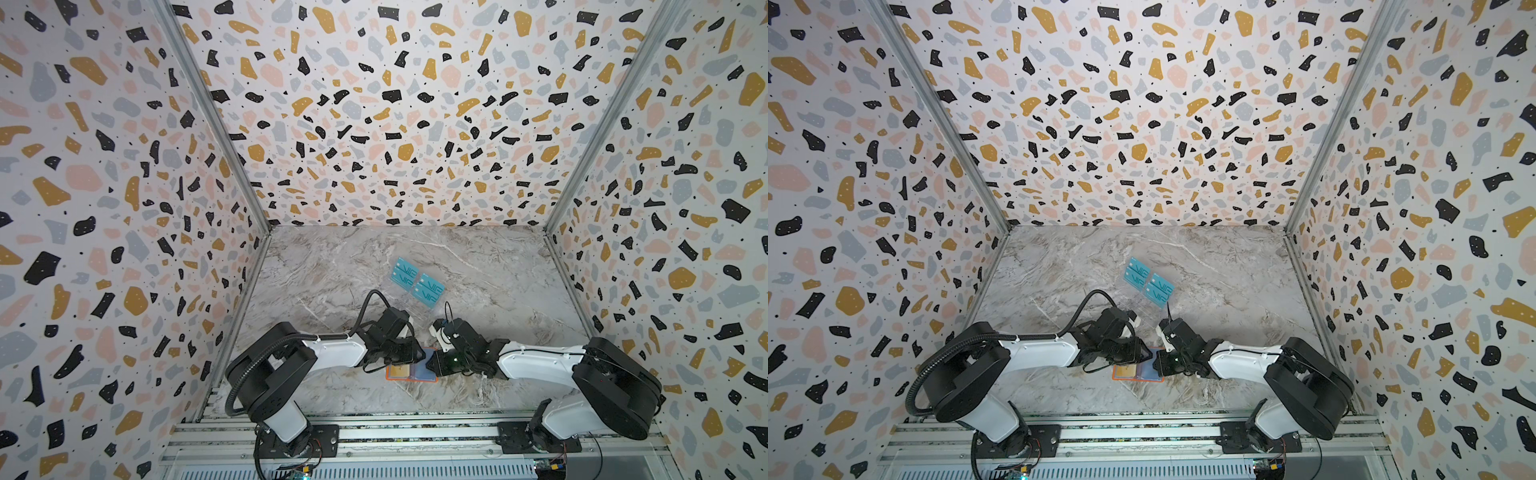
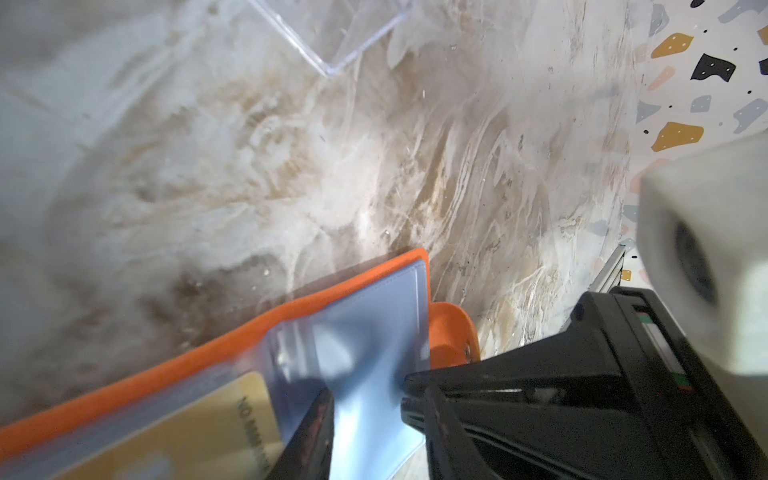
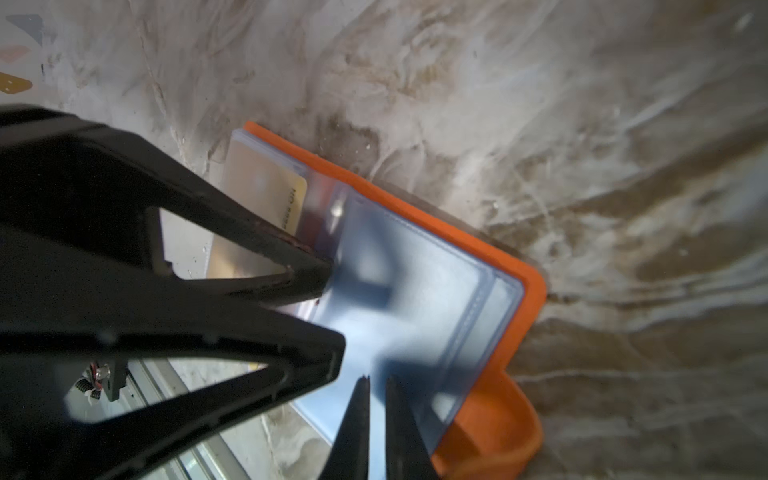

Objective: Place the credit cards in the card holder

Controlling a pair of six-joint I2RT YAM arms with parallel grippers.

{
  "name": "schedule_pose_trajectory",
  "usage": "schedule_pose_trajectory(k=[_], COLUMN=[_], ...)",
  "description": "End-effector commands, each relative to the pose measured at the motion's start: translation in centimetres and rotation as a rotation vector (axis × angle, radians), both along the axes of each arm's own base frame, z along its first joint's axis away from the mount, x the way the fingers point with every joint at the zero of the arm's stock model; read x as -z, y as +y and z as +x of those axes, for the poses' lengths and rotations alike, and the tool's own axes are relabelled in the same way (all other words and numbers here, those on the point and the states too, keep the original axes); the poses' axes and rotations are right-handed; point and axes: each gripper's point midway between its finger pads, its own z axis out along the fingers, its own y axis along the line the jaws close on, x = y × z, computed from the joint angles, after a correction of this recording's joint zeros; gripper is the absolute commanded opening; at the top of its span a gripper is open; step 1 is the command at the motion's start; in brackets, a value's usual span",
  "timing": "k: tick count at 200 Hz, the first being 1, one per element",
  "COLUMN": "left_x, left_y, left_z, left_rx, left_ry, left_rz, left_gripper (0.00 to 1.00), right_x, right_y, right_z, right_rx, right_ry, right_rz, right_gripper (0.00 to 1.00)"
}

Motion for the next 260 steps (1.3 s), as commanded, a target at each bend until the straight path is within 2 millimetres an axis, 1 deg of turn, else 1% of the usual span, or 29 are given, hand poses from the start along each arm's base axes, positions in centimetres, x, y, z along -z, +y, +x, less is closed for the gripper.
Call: schedule_pose_trajectory(k=[1, 33, 40, 43, 77, 121, 174, 208, 233, 260], left_x=[0.2, -0.2, 0.0, -0.3, 0.0, -0.2, -0.7, -0.4, -0.5, -0.7], left_y=[-0.2, -0.5, -0.3, -0.6, 0.1, 0.0, -1.1, -1.0, -1.3, -1.3], left_z=[-0.5, -0.8, -1.1, -0.9, -1.7, -2.1, -1.4, -0.6, -0.3, -0.2], left_rx=[0.01, -0.021, -0.028, -0.03, -0.063, -0.061, -0.042, -0.058, -0.071, -0.084], left_ry=[0.019, 0.052, 0.07, 0.059, 0.085, 0.097, 0.087, 0.078, 0.075, 0.073], left_rz=[-0.025, -0.075, -0.079, -0.1, -0.128, -0.163, -0.204, -0.199, -0.219, -0.238], left_gripper=[0.39, 0.39, 0.39, 0.39, 0.4, 0.4, 0.4, 0.39, 0.36, 0.25], right_x=[1.5, 1.5, 1.5, 1.5, 1.4, 1.5, 0.9, -0.6, -1.9, -2.4], right_y=[-1.5, -1.4, -1.4, -1.3, -1.3, -1.0, -0.9, -0.6, -0.6, -1.0], right_z=[-0.6, -0.5, -0.5, -0.5, -0.5, -0.5, -0.4, -0.1, 0.3, 0.4], right_rx=[0.009, 0.009, 0.008, 0.009, 0.01, 0.005, 0.009, 0.016, 0.031, 0.051], right_ry=[0.024, 0.023, 0.023, 0.024, 0.023, 0.028, 0.018, -0.019, -0.045, -0.048], right_rz=[-0.067, -0.063, -0.063, -0.063, -0.056, -0.048, -0.032, 0.012, 0.036, 0.051], right_gripper=[0.13, 0.13, 0.13, 0.13, 0.13, 0.12, 0.11, 0.11, 0.11, 0.11])
